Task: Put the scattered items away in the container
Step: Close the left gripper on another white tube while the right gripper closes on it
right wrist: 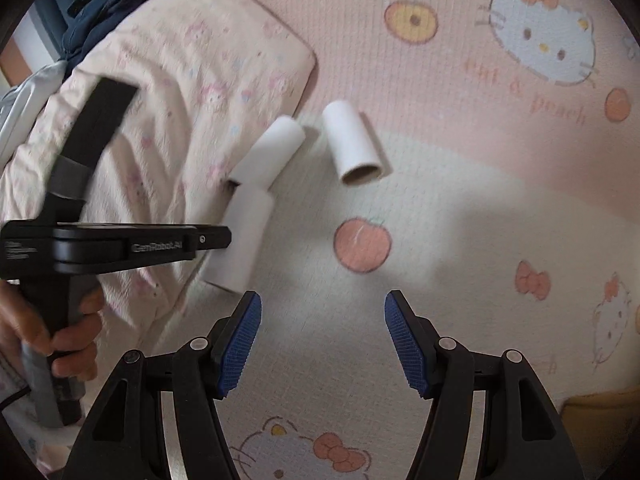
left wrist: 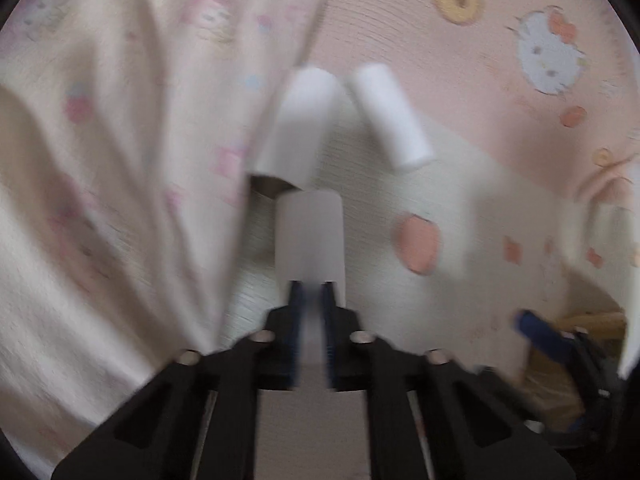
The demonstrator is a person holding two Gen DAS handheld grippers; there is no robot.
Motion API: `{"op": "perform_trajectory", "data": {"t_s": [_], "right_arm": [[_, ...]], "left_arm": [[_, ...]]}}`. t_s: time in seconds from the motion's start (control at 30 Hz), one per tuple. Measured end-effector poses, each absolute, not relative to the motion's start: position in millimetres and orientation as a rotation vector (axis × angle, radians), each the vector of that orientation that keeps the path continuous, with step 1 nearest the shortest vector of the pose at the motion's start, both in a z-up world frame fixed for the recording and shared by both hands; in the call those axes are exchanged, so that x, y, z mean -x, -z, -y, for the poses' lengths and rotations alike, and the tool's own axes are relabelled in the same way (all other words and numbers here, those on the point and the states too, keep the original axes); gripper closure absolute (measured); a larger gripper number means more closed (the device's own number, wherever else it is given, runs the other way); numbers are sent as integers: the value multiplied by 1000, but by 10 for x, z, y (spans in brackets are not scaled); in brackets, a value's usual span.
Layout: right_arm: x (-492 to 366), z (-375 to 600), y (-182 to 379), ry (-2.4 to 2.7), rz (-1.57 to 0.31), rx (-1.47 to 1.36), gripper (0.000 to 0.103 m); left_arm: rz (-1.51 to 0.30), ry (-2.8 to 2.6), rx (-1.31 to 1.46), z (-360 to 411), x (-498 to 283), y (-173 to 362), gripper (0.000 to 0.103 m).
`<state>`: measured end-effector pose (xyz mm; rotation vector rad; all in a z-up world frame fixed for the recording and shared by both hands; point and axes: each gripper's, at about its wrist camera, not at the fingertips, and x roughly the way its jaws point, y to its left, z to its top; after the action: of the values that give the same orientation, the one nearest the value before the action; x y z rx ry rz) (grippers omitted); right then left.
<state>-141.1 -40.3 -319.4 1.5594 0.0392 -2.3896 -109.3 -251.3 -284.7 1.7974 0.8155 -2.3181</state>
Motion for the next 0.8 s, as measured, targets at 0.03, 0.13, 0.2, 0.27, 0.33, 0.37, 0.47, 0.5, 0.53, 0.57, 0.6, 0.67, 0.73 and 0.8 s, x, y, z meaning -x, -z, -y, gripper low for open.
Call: {"op": "perform_trajectory", "data": {"t_s": [0.03, 0.13, 0.2, 0.27, 0.33, 0.37, 0.47, 0.5, 0.53, 0.57, 0.6, 0.67, 0.73, 0.8], "right_arm": [[1405, 399, 3239, 2376, -26, -1575, 41], [1407, 381, 3351, 2338, 14, -1608, 41], [1438, 352, 3429, 2311, 59, -1619, 41], [1490, 319, 3490, 2302, 112, -1624, 41], [1552, 297, 3544, 2291, 169, -1646, 41], [1586, 282, 3571, 2288, 202, -1658, 41], [1649, 264, 3619, 2278, 260, -1675, 41], [1665, 268, 3631, 2274, 272, -1678, 41], [1683, 281, 3646, 2266, 283, -1680, 41], [1693, 298, 3657, 2259, 285, -1685, 41], [1715, 324, 3678, 2251, 286, -1694, 41], [1760, 369, 3722, 2238, 293, -1707, 41], [1794, 430, 3765, 2220, 309, -1719, 41], [1817, 479, 3803, 2206, 322, -1728, 41]], "left_arm": [[-849, 2322, -1807, 2469, 1086, 2862, 97], [-875, 2336, -1765, 2397, 1079, 2848, 97], [-996, 2349, -1763, 2389, 1100, 2877, 97], [-1090, 2338, -1795, 2371, 1138, 2925, 97], [-1095, 2330, -1814, 2369, 1196, 2925, 96], [-1094, 2329, -1819, 2365, 1221, 2915, 91], [-1161, 2334, -1788, 2405, 1249, 2859, 51], [-1187, 2343, -1772, 2424, 1252, 2827, 46], [-1186, 2350, -1764, 2434, 1268, 2799, 45], [-1163, 2354, -1759, 2444, 1283, 2766, 45], [-1126, 2360, -1752, 2456, 1285, 2735, 45], [-996, 2340, -1759, 2490, 1299, 2722, 45], [-871, 2293, -1784, 2528, 1336, 2791, 45], [-894, 2252, -1807, 2591, 1332, 2924, 48]]}}
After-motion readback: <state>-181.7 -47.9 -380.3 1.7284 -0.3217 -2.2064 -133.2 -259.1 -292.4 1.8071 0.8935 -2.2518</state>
